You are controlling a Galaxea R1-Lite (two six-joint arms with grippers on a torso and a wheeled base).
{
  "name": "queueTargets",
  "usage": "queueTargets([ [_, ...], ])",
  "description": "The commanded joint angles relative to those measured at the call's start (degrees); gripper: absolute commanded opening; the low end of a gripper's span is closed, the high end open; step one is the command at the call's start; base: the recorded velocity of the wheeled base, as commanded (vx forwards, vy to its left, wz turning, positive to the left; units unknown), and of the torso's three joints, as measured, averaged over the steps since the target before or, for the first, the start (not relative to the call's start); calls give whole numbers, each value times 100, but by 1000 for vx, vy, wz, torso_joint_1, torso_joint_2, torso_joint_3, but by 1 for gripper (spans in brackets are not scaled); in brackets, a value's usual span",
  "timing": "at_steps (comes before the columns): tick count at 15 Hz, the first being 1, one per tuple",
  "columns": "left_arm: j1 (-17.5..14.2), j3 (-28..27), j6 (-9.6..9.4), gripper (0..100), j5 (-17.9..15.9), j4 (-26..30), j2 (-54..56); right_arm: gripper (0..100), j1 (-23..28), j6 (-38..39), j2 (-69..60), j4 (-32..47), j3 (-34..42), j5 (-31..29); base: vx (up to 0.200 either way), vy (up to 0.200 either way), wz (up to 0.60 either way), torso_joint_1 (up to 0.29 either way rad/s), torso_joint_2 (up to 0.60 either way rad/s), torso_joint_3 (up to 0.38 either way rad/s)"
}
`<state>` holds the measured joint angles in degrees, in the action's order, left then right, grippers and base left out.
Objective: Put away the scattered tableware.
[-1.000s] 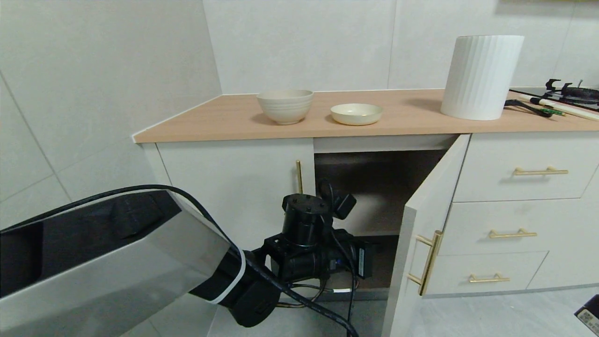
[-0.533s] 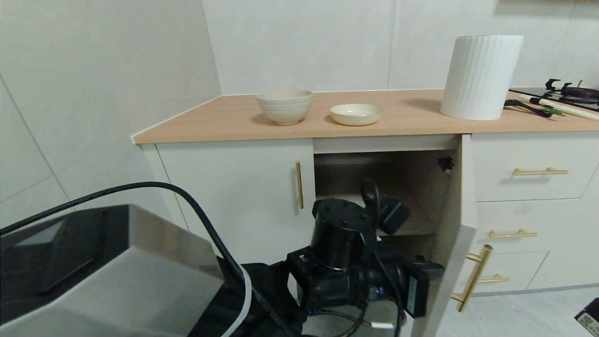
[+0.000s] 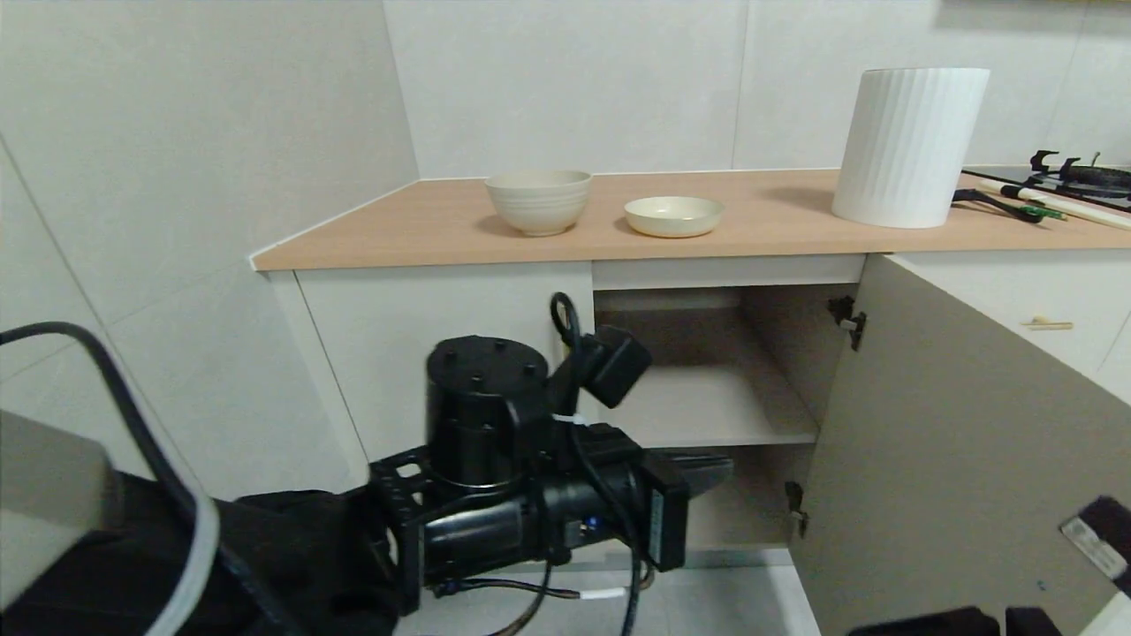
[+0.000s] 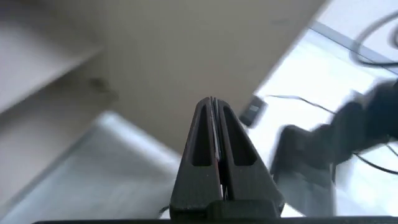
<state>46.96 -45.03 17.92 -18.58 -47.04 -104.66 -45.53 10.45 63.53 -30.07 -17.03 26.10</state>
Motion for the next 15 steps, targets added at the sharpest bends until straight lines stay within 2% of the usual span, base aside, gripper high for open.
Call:
queueTargets([
  [1, -1075, 926, -34, 0, 135, 64, 1378, 100, 247, 28, 582, 81, -652, -747, 0, 0, 0, 0, 0, 0],
  [2, -1461, 1111, -43, 0, 135, 248, 1817, 100, 396, 28, 802, 230, -1074, -1037, 0, 0, 0, 0, 0, 0],
  [4, -2077, 1067, -61, 0, 135, 1118, 2643, 100, 862, 19, 1171, 819, -1953, -1274, 0, 0, 0, 0, 0, 0],
  [5, -2261, 961, -131, 0, 135, 1611, 3065, 100, 1029, 19, 1268, 1074, -2393, -1265, 0, 0, 0, 0, 0, 0],
  [6, -2446, 821, -280, 0, 135, 2366, 3531, 100, 1187, 10, 1479, 1337, -2929, -1274, 0, 0, 0, 0, 0, 0],
  [8, -2762, 531, -333, 0, 135, 3412, 4023, 100, 1354, 1, 1760, 1540, -3421, -1300, 0, 0, 0, 0, 0, 0],
  [10, -2973, 311, -333, 0, 126, 3738, 4050, 100, 1415, 10, 1865, 1970, -3641, -1450, 0, 0, 0, 0, 0, 0],
  [11, -3008, 249, -280, 100, 82, 3729, 3997, 100, 1407, 10, 1892, 2260, -3632, -1573, 0, 0, 0, 0, 0, 0],
  [13, -3035, 161, -148, 100, 74, 3711, 3935, 100, 1380, 54, 1839, 2445, -3667, -1801, 0, 0, 0, 0, 0, 0],
  [15, -3035, 100, -140, 100, 82, 3711, 3927, 100, 1380, 186, 1830, 2454, -3764, -2039, 0, 0, 0, 0, 0, 0],
])
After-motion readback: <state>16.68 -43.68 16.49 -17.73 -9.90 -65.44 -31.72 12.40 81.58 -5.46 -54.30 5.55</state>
